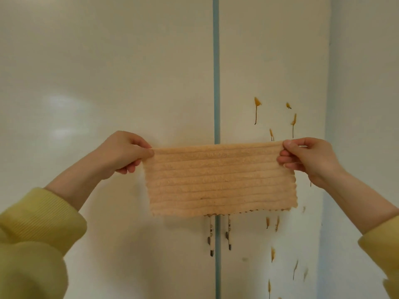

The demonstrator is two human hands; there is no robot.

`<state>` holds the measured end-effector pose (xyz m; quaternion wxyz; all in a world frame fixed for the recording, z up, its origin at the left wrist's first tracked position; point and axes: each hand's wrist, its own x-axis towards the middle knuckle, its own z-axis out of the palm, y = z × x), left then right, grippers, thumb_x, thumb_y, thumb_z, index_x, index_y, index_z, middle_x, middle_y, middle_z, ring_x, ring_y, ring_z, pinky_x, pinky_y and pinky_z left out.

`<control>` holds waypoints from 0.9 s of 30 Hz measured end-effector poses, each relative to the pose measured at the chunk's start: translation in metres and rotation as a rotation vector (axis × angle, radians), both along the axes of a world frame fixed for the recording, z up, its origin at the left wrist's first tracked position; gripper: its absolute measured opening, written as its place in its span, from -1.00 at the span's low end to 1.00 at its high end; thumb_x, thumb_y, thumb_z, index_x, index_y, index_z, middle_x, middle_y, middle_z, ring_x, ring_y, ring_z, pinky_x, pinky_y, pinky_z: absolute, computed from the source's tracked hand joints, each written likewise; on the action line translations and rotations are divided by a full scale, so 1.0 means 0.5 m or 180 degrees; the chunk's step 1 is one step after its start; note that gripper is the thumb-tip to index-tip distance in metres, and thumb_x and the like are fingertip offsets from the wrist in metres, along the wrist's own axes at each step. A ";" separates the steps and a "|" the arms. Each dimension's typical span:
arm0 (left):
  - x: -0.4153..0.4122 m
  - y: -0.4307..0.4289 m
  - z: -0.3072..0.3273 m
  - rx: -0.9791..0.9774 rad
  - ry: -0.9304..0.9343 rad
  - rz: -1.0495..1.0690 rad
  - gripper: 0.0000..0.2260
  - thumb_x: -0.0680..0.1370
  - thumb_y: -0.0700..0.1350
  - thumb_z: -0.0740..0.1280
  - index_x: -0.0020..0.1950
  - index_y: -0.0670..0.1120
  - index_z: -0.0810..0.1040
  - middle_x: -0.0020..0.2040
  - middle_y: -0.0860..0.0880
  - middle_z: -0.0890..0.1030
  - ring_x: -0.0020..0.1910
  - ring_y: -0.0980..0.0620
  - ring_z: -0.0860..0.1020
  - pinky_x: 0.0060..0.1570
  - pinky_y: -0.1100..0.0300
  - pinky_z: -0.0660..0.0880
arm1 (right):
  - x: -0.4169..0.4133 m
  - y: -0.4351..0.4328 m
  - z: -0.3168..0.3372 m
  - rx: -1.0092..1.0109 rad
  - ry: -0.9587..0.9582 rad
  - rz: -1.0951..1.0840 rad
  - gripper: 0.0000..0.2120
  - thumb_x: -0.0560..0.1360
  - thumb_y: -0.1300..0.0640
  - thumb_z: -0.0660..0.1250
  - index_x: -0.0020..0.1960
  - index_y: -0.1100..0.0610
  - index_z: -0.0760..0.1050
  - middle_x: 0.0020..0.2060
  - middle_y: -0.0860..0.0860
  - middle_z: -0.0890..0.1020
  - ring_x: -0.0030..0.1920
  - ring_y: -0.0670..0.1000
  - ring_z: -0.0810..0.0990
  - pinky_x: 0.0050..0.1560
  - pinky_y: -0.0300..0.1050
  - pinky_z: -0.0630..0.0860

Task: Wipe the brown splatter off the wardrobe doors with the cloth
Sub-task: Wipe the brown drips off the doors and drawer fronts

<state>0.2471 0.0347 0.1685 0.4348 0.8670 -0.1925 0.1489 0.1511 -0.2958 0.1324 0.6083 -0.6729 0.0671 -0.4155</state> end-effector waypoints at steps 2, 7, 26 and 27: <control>-0.005 -0.070 0.008 -0.0280 0.0141 -0.0090 -0.96 0.49 -0.19 0.33 -0.14 -0.14 0.57 -0.62 0.06 0.38 -0.68 0.15 0.31 -0.58 0.29 0.26 | 0.001 -0.070 0.022 0.0075 -0.0095 0.0112 -0.91 0.50 0.22 0.31 -0.15 0.24 0.49 -0.30 0.13 0.58 -0.48 -0.11 0.62 -0.48 -0.33 0.53; -0.010 -0.207 0.023 -0.1025 0.0349 -0.0184 -0.95 0.50 -0.21 0.33 -0.08 -0.17 0.55 -0.61 0.05 0.37 -0.67 0.15 0.29 -0.60 0.32 0.25 | 0.015 -0.199 0.058 0.0341 -0.0333 0.0391 -0.91 0.50 0.25 0.31 -0.13 0.28 0.50 -0.28 0.12 0.57 -0.43 -0.10 0.63 -0.43 -0.32 0.55; 0.104 -0.547 0.187 -0.2968 0.0565 -0.1156 -0.94 0.57 -0.31 0.16 -0.01 -0.28 0.41 -0.47 -0.11 0.60 -0.53 0.08 0.59 -0.59 0.28 0.49 | 0.159 -0.453 0.189 0.1112 -0.1041 0.0407 -0.90 0.49 0.27 0.31 -0.20 0.23 0.48 -0.28 0.10 0.55 -0.40 -0.08 0.61 -0.32 -0.28 0.60; 0.115 -0.554 0.194 -0.2994 0.0528 -0.1193 -0.92 0.57 -0.32 0.16 0.02 -0.29 0.40 -0.38 -0.14 0.61 -0.52 0.07 0.60 -0.57 0.27 0.51 | 0.168 -0.455 0.199 0.1108 -0.1074 0.0354 -0.89 0.49 0.27 0.32 -0.21 0.23 0.47 -0.29 0.10 0.55 -0.42 -0.09 0.60 -0.32 -0.28 0.60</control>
